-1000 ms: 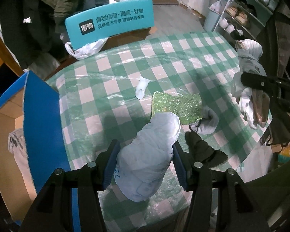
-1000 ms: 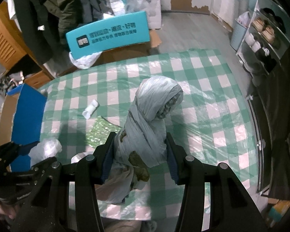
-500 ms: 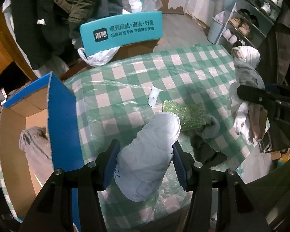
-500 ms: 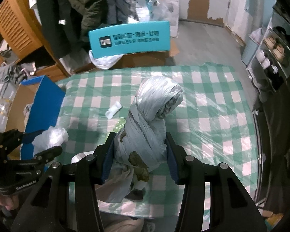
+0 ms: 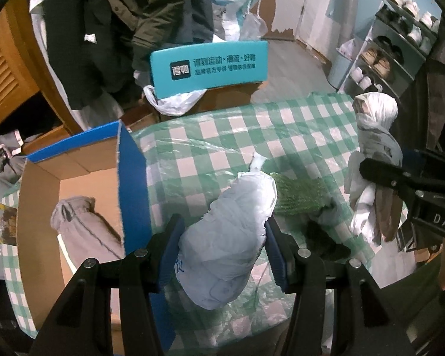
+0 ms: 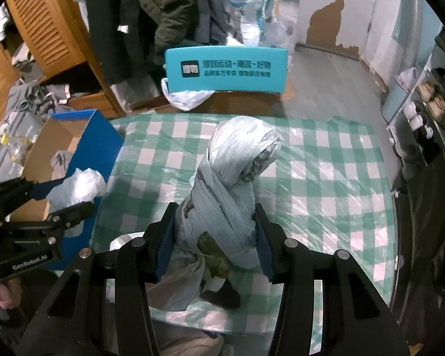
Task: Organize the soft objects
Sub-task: 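Lift the two white bags with both tools and carry them over the shoebox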
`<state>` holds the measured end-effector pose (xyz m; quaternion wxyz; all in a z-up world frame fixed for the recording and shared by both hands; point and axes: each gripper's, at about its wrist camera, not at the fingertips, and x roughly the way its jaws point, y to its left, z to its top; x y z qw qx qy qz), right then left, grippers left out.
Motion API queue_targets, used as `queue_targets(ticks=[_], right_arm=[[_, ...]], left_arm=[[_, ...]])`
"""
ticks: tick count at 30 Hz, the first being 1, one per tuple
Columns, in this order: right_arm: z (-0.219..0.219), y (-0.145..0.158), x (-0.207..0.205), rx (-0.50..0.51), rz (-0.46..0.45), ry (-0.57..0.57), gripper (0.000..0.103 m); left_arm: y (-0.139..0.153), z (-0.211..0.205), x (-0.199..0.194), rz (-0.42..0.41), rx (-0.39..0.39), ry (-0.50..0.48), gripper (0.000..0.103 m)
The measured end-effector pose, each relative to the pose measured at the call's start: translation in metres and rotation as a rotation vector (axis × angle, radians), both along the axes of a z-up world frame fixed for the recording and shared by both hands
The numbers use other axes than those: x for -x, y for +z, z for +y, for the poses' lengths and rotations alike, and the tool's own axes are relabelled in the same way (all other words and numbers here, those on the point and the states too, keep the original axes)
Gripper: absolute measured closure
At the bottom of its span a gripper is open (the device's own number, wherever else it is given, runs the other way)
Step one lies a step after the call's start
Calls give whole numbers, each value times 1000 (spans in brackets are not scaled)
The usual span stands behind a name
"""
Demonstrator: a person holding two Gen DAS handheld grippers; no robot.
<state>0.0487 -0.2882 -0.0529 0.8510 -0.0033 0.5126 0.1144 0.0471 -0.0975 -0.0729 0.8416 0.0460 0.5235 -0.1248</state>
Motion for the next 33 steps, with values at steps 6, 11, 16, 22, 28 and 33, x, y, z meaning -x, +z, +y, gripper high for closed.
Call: queue_targets(ticks=[6, 11, 16, 22, 28, 33], right_arm=[[19, 7, -1, -2, -13, 35, 55], [37, 12, -2, -7, -21, 68, 55], [53, 17, -2, -10, -28, 98, 55], [75, 19, -3, -11, -31, 135, 55], [96, 23, -6, -12, -32, 168, 55], [115, 24, -7, -13, -33, 200, 55]], left_arm=[[7, 16, 2, -14, 10, 24, 48], [13, 27, 6, -31, 12, 44, 48], [18, 40, 9, -42, 15, 67, 48], [22, 59, 13, -54, 20, 98, 48], [25, 78, 14, -61, 29, 131, 48], [25, 95, 16, -66, 34, 160, 48]])
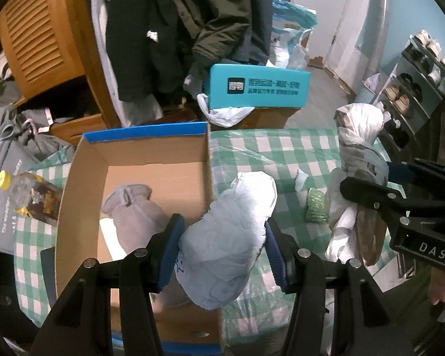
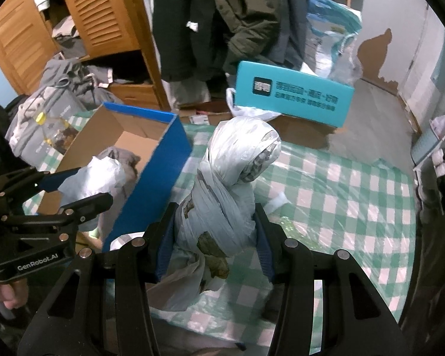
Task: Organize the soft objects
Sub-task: 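Lift the two white bags with both tools and carry them over the shoebox, then lower both held bags into the shoebox and open both tools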
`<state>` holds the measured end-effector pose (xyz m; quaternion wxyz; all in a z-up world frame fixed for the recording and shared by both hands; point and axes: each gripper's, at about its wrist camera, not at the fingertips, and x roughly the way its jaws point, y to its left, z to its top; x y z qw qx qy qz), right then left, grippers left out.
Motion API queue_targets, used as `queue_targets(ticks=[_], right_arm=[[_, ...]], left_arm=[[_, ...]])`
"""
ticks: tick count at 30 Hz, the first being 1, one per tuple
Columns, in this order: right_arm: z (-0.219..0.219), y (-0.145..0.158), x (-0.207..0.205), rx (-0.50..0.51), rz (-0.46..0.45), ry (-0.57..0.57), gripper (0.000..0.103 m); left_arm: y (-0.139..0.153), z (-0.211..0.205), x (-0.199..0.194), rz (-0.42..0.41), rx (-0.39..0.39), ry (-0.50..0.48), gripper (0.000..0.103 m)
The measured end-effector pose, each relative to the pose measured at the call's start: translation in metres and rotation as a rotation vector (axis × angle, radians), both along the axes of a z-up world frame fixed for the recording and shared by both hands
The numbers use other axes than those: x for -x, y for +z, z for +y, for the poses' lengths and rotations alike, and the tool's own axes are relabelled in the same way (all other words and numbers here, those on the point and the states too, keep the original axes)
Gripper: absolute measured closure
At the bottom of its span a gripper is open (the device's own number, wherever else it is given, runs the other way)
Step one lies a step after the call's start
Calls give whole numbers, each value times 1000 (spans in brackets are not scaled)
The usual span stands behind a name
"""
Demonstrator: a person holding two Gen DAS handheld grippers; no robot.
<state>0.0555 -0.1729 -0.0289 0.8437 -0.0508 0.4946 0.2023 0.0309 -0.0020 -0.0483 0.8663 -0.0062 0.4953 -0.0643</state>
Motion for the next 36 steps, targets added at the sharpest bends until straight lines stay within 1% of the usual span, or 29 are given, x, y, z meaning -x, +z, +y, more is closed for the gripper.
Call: queue_targets(ticks=[11, 20, 28, 36], right_arm=[[47, -4, -1, -1, 15, 77, 55], [85, -6, -1, 9, 19, 139, 55], [118, -15, -1, 22, 39, 189, 55], [147, -31, -4, 37, 72, 232, 55]], left_arm=[[-2, 37, 7, -4, 0, 63, 48], [-13, 72, 10, 17, 10, 124, 48], [-19, 95, 14, 26, 10, 166, 48], [-34, 116, 15, 63, 10, 205, 48]])
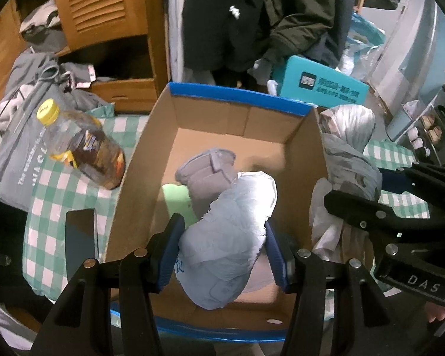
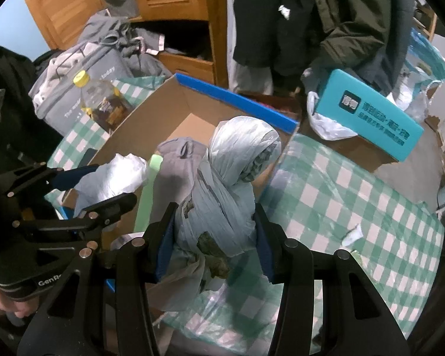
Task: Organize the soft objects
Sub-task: 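Lower both held bags into the shoebox and open both tools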
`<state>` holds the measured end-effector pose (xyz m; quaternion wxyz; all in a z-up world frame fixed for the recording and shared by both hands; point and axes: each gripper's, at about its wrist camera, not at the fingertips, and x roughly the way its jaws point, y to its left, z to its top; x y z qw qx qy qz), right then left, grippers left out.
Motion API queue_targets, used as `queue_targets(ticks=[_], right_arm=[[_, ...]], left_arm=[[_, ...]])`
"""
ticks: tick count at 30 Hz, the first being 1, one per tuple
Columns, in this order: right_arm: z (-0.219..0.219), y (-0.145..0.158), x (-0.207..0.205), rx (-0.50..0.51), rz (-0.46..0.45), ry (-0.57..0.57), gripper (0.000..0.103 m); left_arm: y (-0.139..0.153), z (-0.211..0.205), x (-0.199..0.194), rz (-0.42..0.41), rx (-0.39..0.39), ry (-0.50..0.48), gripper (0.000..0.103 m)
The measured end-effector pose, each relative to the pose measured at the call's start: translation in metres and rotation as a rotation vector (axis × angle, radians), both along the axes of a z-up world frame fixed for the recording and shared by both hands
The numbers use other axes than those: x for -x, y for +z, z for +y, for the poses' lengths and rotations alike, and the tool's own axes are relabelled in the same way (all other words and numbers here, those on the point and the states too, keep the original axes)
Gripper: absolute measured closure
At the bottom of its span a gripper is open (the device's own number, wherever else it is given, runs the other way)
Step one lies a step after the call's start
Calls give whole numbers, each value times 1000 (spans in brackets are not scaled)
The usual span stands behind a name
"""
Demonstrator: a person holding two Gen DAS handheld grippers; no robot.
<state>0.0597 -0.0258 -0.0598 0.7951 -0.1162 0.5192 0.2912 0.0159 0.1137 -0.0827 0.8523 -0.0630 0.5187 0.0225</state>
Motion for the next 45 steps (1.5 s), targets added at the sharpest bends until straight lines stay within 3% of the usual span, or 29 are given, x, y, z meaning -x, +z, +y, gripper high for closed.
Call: queue_targets(ticks=[15, 23, 45], right_arm=[[27, -21, -4, 31, 48, 46, 51], [23, -22, -7, 41, 43, 25, 39], [-3, -10, -5, 31, 21, -17, 34]], left_arm=[[-14, 21, -1, 43, -10, 60, 46], [-10, 27, 1, 31, -12, 91, 31], [0, 3, 0, 16, -21, 43, 30]])
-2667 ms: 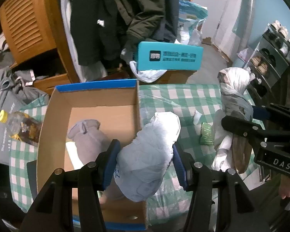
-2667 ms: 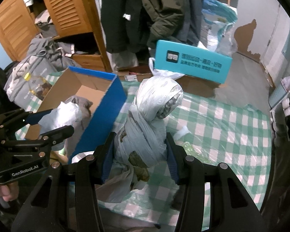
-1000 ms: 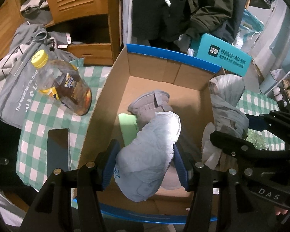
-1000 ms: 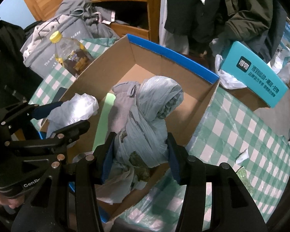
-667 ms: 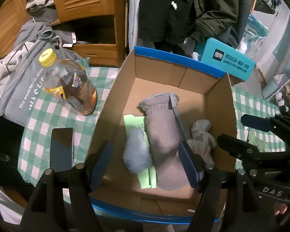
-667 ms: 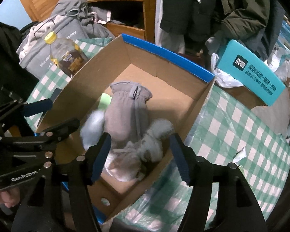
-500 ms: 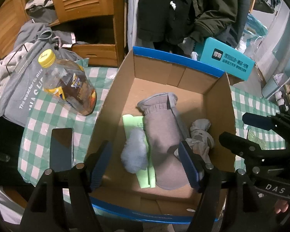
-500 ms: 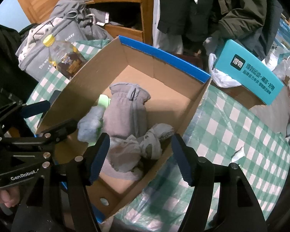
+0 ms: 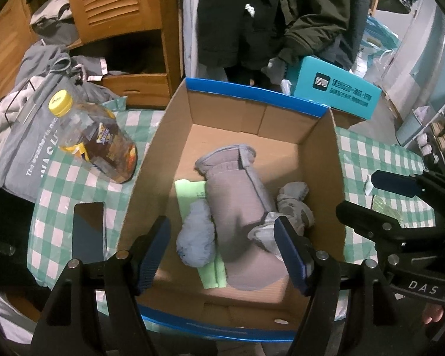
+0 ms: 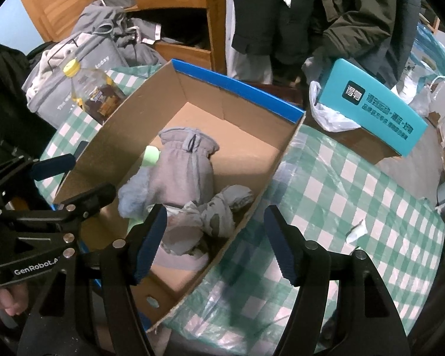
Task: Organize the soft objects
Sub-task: 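Lower both held bags into the shoebox and open both tools, then withdraw both tools from the shoebox back over the table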
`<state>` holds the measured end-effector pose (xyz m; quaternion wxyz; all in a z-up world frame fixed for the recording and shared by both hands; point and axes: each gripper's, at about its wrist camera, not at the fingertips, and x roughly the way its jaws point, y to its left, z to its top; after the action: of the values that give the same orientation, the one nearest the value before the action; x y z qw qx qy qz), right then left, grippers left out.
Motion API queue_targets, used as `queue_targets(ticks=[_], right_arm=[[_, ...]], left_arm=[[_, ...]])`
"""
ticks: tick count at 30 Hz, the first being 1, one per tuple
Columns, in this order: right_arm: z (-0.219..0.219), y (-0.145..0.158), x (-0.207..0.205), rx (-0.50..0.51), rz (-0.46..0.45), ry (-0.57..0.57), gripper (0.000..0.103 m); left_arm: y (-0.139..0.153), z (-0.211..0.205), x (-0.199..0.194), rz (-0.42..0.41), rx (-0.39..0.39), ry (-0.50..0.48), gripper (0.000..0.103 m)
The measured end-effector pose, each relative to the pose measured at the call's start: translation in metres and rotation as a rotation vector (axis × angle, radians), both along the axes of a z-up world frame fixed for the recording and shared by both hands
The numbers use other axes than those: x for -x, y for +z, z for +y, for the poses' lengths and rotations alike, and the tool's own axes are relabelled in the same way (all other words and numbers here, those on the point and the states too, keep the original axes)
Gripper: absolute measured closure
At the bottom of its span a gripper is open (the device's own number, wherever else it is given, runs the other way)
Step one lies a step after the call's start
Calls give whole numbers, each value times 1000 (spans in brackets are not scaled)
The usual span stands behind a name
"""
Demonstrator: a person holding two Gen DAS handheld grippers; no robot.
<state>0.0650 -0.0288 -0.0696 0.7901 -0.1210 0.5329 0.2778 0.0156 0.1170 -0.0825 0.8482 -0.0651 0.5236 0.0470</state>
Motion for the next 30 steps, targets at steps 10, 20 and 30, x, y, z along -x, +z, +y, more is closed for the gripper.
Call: queue_targets(ticks=[10, 20, 30], right_arm=[[-29, 4, 1, -3, -10, -40, 34], [-68, 5, 3, 4, -20, -95, 33], [-110, 9, 7, -8, -29, -155, 33]], left_arm=[[4, -26, -3, -9, -8, -57, 29], [12, -56, -7, -23, -3, -111, 29], [15, -90, -11, -26, -16, -169, 29]])
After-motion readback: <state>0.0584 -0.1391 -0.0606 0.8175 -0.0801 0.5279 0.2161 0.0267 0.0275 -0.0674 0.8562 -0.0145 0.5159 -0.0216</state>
